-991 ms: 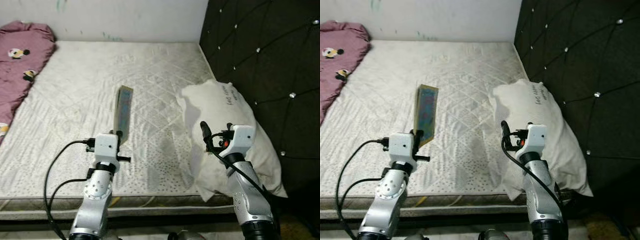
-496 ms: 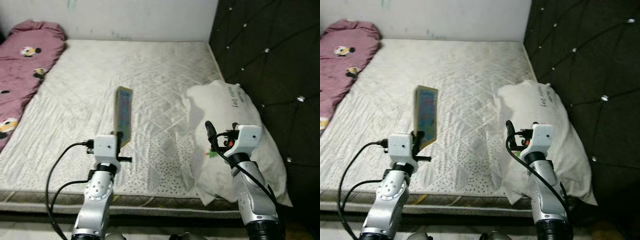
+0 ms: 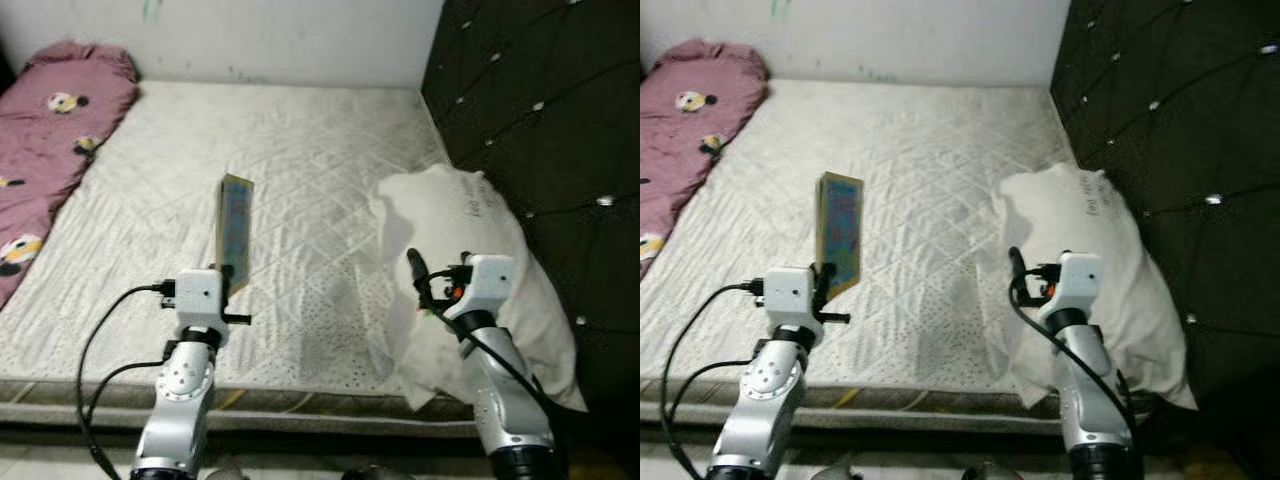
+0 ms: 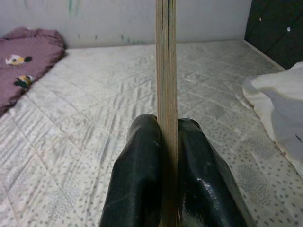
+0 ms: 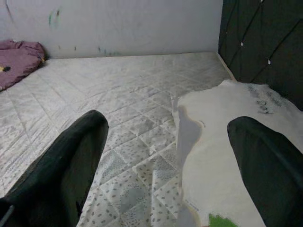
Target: Clean up the room
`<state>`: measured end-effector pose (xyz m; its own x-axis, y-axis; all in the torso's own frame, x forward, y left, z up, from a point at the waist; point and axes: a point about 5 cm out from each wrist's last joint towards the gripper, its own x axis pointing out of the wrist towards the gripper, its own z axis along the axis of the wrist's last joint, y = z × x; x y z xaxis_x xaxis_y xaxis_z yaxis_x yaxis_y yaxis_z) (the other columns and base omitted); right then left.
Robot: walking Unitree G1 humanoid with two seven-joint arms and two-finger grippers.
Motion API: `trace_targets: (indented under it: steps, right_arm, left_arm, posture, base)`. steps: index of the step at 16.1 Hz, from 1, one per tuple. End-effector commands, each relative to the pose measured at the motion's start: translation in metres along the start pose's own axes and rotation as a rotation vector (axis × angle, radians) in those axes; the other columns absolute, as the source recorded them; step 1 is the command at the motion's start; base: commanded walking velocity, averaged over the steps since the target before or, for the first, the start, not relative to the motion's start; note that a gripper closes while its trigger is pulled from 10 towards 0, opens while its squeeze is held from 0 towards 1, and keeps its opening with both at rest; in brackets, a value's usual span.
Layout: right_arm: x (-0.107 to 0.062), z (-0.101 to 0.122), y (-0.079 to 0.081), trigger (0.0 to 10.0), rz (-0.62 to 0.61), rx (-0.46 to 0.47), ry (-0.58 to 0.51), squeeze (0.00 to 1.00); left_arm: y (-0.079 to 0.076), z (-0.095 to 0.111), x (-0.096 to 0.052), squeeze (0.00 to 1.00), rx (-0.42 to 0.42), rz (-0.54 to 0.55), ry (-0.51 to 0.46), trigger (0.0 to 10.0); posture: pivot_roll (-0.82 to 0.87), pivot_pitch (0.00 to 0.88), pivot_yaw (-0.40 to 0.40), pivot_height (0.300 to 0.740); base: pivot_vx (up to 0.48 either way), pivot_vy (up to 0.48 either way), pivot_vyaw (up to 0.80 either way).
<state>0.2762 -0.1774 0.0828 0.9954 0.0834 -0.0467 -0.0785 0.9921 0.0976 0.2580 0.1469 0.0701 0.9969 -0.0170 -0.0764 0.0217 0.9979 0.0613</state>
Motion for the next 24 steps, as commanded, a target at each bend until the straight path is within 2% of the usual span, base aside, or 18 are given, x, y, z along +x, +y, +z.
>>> trace_targets:
  steps: [1, 4, 6, 7, 8, 14, 19, 24]
  right_arm:
    - [-0.0006, 0.0047, -0.0042, 10.0, -0.019, -0.013, -0.010, 0.00]
    - [-0.0005, 0.0047, -0.0045, 10.0, -0.017, -0.013, -0.008, 0.00]
    - [-0.0011, 0.0043, -0.0050, 10.0, -0.018, -0.015, -0.003, 0.00]
    - [-0.0021, 0.0032, -0.0048, 10.0, -0.018, -0.014, 0.000, 0.00]
    - [-0.0028, 0.0027, -0.0045, 10.0, -0.017, -0.014, 0.002, 0.00]
    - [-0.0042, 0.0003, -0.0034, 10.0, -0.010, -0.013, 0.015, 0.00]
    - [-0.0089, -0.0017, -0.0043, 10.0, -0.002, -0.010, 0.023, 0.00]
    - [-0.0074, 0.0002, -0.0045, 10.0, -0.006, -0.013, 0.020, 0.00]
  left_arm:
    - [-0.0067, 0.0088, 0.0018, 0.00, -0.014, -0.017, -0.038, 10.0]
    - [-0.0066, 0.0086, 0.0014, 0.00, -0.015, -0.016, -0.036, 10.0]
    - [-0.0073, 0.0087, -0.0004, 0.00, -0.061, -0.027, -0.042, 10.0]
    - [-0.0064, 0.0088, -0.0014, 0.00, -0.047, -0.015, -0.043, 10.0]
    - [-0.0064, 0.0075, -0.0019, 0.00, -0.072, -0.014, -0.032, 10.0]
    - [-0.0045, 0.0058, -0.0037, 0.00, -0.061, -0.007, -0.026, 10.0]
    - [0.0009, 0.0004, -0.0080, 0.00, -0.092, 0.022, 0.003, 10.0]
    - [-0.0006, 0.0034, -0.0080, 0.00, -0.104, -0.006, -0.006, 10.0]
  posture:
    - [-0.06, 0.033, -0.011, 0.740]
    - [-0.06, 0.035, -0.011, 0.740]
    - [-0.06, 0.038, -0.011, 0.740]
    - [-0.06, 0.040, -0.012, 0.740]
    - [-0.06, 0.043, -0.012, 0.740]
    - [-0.05, 0.040, -0.020, 0.740]
    - [-0.05, 0.053, -0.027, 0.740]
    - [-0.05, 0.062, -0.028, 0.740]
  base:
    - [0.000, -0.349, 0.00]
    - [0.000, -0.349, 0.00]
    - [0.000, 0.000, 0.00]
    - [0.000, 0.000, 0.00]
    - [0.000, 0.000, 0.00]
    - [0.000, 0.000, 0.00]
    - [0.000, 0.000, 0.00]
    - [0.000, 0.000, 0.00]
